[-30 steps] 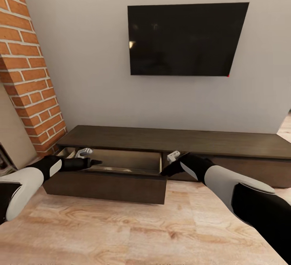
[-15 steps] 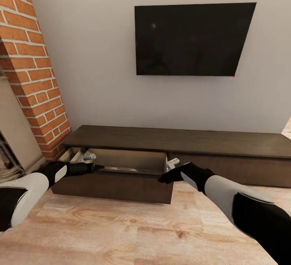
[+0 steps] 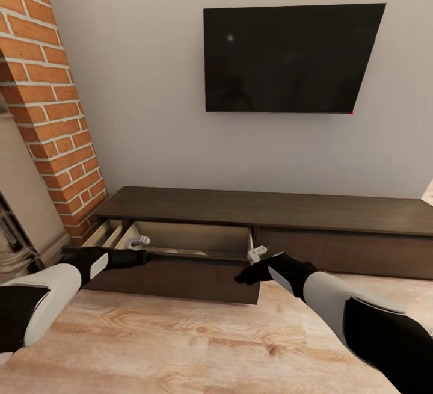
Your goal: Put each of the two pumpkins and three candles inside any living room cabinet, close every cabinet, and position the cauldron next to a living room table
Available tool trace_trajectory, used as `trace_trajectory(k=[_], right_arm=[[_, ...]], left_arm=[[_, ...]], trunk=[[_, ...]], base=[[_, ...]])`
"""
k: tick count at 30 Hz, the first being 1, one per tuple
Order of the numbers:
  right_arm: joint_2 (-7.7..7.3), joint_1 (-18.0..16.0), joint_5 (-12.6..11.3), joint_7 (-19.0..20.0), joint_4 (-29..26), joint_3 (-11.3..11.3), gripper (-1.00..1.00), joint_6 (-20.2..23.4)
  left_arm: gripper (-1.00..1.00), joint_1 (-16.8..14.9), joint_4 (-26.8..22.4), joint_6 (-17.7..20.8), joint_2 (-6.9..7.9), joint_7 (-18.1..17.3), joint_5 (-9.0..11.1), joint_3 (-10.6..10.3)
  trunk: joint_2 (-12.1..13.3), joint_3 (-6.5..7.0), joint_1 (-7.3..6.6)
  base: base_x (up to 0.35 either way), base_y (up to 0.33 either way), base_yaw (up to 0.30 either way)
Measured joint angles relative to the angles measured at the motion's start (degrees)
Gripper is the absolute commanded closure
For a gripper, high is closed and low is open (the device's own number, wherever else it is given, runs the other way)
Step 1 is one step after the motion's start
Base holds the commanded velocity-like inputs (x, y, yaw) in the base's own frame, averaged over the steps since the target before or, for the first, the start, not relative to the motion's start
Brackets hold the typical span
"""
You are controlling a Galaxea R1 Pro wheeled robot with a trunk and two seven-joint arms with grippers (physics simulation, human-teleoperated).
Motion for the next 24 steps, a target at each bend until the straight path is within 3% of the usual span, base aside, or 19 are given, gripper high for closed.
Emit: trace_trajectory(k=[3,5,8,12,24], right_arm=[[0.55,0.53,0.01,0.00,0.01,0.00,-1.00,0.00],[0.72,0.99,-0.01,0.00,0.02,0.01,-1.00,-0.11],[0.80,1.82,-0.02,-0.05,0.81,0.01,-1.00,-1.10],[1.83,2.58,0.08,-0.08,4.37,-0.09,-1.00,-3.88],[2.59,3.98,0.15,-0.01,6.09,-0.18,-1.00,-6.47]], left_arm=[[-1.00,0.76,0.02,-1.88,-1.14,0.47,-0.02,-0.04],[-1.00,2.06,0.00,-4.02,-2.11,2.63,-0.02,-0.11],[-1.00,3.36,-0.01,-5.48,-4.23,7.04,0.05,-0.02],[-1.00,4.84,-0.08,-5.99,-6.96,9.17,-0.08,-0.03],[-1.00,6.27,-0.01,-10.02,-8.20,9.56,0.10,-0.01]], trunk=[[0.00,0.00,0.00],[0.00,0.00,0.00],[0.00,0.00,0.00],[0.00,0.00,0.00],[0.00,0.00,0.00]], base=[[0.001,0.003,0.000],[0.000,0.001,0.000],[0.000,0.000,0.000],[0.000,0.000,0.000],[0.000,0.000,0.000]])
